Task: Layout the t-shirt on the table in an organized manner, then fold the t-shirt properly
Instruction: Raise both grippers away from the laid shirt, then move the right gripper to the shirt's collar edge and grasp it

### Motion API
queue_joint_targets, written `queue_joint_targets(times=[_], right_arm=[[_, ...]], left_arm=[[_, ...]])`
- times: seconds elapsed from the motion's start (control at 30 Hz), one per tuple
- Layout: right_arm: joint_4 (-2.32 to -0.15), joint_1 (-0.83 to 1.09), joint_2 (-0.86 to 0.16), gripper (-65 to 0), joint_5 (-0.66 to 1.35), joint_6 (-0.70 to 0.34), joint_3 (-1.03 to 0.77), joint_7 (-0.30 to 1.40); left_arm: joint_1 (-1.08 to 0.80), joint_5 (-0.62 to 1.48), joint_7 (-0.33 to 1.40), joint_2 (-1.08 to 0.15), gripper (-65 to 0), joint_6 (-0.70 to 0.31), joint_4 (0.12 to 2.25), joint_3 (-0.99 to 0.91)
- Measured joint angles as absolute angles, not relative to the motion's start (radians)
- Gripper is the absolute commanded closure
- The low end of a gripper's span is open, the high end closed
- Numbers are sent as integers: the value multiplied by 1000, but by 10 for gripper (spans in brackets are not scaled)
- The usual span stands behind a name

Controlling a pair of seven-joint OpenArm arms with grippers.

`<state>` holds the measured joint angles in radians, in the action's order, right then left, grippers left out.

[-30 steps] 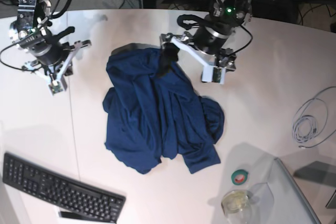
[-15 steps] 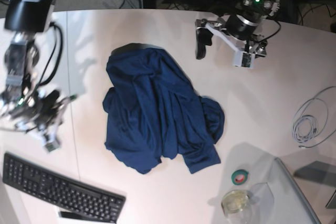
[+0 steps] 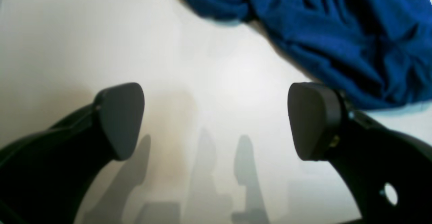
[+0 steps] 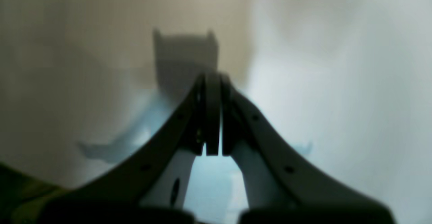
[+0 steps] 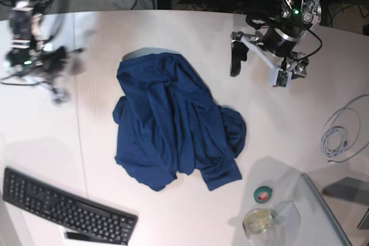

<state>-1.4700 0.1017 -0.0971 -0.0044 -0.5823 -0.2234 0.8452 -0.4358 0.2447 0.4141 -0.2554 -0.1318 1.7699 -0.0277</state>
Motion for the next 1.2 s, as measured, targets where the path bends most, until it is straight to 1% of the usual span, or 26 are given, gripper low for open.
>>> queue_joint_targets(times=[0.07, 0.1, 0.17, 0.23, 0.3, 0.37, 0.43, 0.5, 0.57, 0.6, 0.7, 0.73, 0.77, 0.83, 0.9, 0.97, 1.03, 1.07, 1.2], right_arm=[[-1596, 75, -60, -3, 11, -585, -108, 884], [-1644, 41, -59, -3, 19, -581, -64, 903], [-1690, -48, -67, -3, -4, -583, 2, 997], [-1640, -143, -66, -3, -17, -574, 15, 1021], [-1523, -261, -67, -2, 6, -581, 15, 1009], [-1400, -351, -91, -2, 18, -587, -44, 987], [-1332, -404, -148, -2, -52, -579, -144, 999], [-1351, -388, -204, -2, -80, -568, -218, 1027], [-1431, -312, -218, -2, -113, -558, -212, 1071], [-1475, -268, -203, -2, -109, -558, -179, 1070], [-1576, -142, -57, -2, -33, -583, -101, 1043], [-1601, -119, -23, -2, -17, -588, -95, 1040], [-1629, -98, -11, -3, -24, -588, -94, 1034], [-1652, -63, -22, -3, -64, -580, -111, 1031], [-1648, -20, -27, -3, -96, -573, -122, 1064], [-1642, 15, 0, -3, -79, -572, -121, 1063], [-1641, 14, 19, -5, -51, -574, -110, 1015], [-1653, 11, 19, -5, -44, -576, -109, 992], [-1705, 49, 2, -6, -71, -576, -122, 1020]], left_arm=[[-411, 244, 415, -258, -650, -130, 1769, -27], [-399, 244, 415, -259, -650, -124, 1769, -30], [-379, 244, 411, -258, -650, -120, 1769, -30], [-374, 244, 413, -258, -650, -132, 1769, -24], [-377, 244, 415, -260, -650, -131, 1769, -33], [-381, 243, 415, -268, -650, -126, 1768, -40], [-382, 243, 414, -271, -650, -121, 1765, -41], [-380, 244, 413, -268, -650, -124, 1751, -41], [-377, 244, 414, -263, -650, -131, 1732, -36], [-378, 244, 414, -263, -650, -130, 1732, -30], [-387, 245, 414, -264, -650, -131, 1732, -35], [-392, 243, 414, -267, -650, -131, 1731, -38], [-404, 242, 409, -273, -650, -120, 1729, -41], [-421, 243, 412, -298, -650, -122, 1708, -40], [-420, 240, 422, -299, -650, -121, 1681, -31], [-416, 245, 418, -289, -650, -132, 1678, -27], [-405, 244, 416, -289, -650, -131, 1678, -26], [-398, 244, 418, -289, -650, -126, 1678, -27], [-400, 244, 408, -284, -650, -123, 1691, -24]])
